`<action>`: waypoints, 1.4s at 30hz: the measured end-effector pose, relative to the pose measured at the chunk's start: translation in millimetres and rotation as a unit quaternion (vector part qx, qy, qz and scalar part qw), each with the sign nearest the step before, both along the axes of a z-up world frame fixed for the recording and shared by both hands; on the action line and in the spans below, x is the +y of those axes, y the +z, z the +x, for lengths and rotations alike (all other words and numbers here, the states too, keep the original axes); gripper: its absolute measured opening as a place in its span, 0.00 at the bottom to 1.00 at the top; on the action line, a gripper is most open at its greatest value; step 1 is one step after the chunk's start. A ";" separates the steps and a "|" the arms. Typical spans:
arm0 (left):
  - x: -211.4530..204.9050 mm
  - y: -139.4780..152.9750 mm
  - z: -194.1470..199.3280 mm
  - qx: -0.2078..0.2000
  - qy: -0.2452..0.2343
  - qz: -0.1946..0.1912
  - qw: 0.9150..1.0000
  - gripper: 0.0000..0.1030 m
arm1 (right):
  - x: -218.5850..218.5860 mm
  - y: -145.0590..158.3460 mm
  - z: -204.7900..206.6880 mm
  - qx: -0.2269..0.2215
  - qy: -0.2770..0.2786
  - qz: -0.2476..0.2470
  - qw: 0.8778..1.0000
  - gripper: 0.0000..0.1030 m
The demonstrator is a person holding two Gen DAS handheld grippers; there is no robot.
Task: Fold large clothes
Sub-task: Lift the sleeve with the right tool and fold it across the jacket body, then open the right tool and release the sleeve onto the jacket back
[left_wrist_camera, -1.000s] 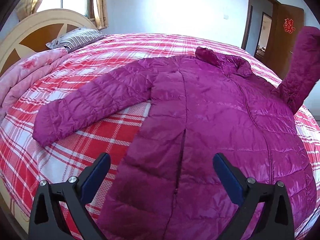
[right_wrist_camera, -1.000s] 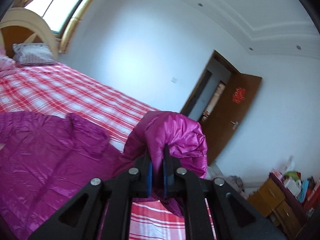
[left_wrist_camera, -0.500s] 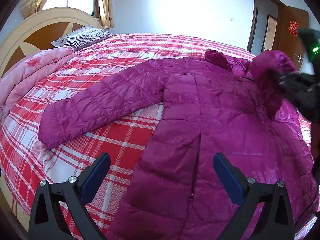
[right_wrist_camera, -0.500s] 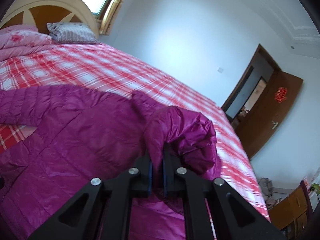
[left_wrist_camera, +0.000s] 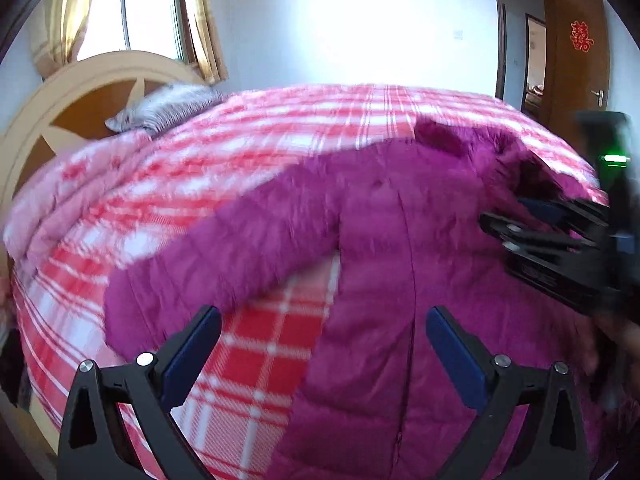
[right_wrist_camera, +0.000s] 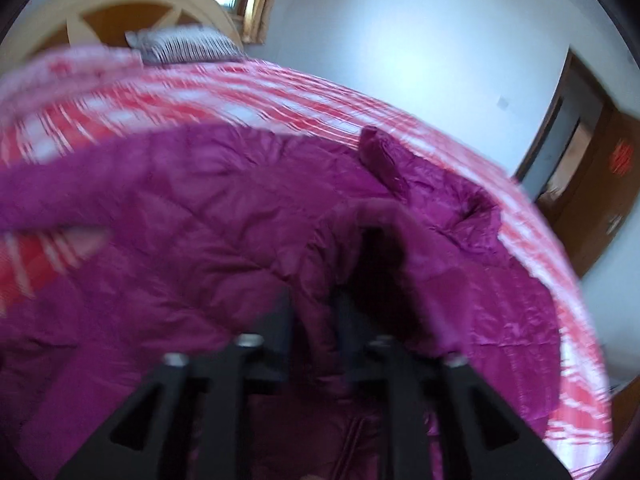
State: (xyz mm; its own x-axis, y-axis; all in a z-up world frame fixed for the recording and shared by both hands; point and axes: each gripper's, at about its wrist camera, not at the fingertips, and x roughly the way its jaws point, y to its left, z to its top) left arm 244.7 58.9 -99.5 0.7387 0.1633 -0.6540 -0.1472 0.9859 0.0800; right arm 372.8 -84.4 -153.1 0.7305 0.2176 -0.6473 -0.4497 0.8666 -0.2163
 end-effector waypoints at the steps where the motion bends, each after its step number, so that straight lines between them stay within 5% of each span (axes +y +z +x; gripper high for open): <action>1: -2.1 9.6 3.2 -0.010 -0.001 0.002 1.000 0.99 | -8.0 9.4 -3.0 0.008 0.010 0.033 0.999 0.54; 6: -31.0 43.4 19.6 -0.044 -0.022 0.020 0.999 0.99 | -56.1 68.9 -27.4 -0.029 0.029 0.126 0.991 0.61; 10: -61.2 48.9 31.4 -0.051 -0.049 0.030 0.997 0.99 | -109.3 93.3 -26.4 -0.062 -0.018 0.158 0.985 0.68; 12: -76.5 47.2 38.5 -0.050 -0.065 0.028 0.996 0.99 | -135.6 90.8 -12.2 -0.058 -0.064 0.166 0.982 0.68; 16: -113.3 30.5 77.0 -0.031 -0.097 0.035 0.994 0.99 | -164.9 58.7 23.2 -0.030 -0.152 0.115 0.981 0.47; 24: -138.7 -50.0 148.8 0.043 -0.070 0.105 0.991 0.99 | -198.8 -9.3 62.9 0.057 -0.201 0.084 0.974 0.46; 27: -122.5 -67.3 156.5 0.065 -0.073 0.054 0.994 0.99 | -198.8 -20.5 62.4 0.071 -0.197 0.076 0.975 0.47; 35: -112.3 -72.8 161.5 0.072 -0.069 0.007 0.995 0.99 | -203.1 -14.1 58.7 0.086 -0.185 0.067 0.977 0.47; 38: -115.0 -72.5 158.7 0.066 -0.066 0.014 0.995 0.99 | -214.2 22.9 43.4 0.042 -0.191 0.116 0.974 0.47; 42: -115.0 -72.2 158.7 0.066 -0.066 0.016 0.996 0.99 | -220.3 47.8 57.9 0.009 -0.211 0.116 0.971 0.48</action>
State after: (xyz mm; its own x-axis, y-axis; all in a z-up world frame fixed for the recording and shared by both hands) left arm 403.4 -56.0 -171.7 0.6636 0.0924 -0.7423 -0.0030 0.9927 0.1209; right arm 430.7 -304.7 -105.4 0.7759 0.0439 -0.6293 -0.0467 0.9988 0.0121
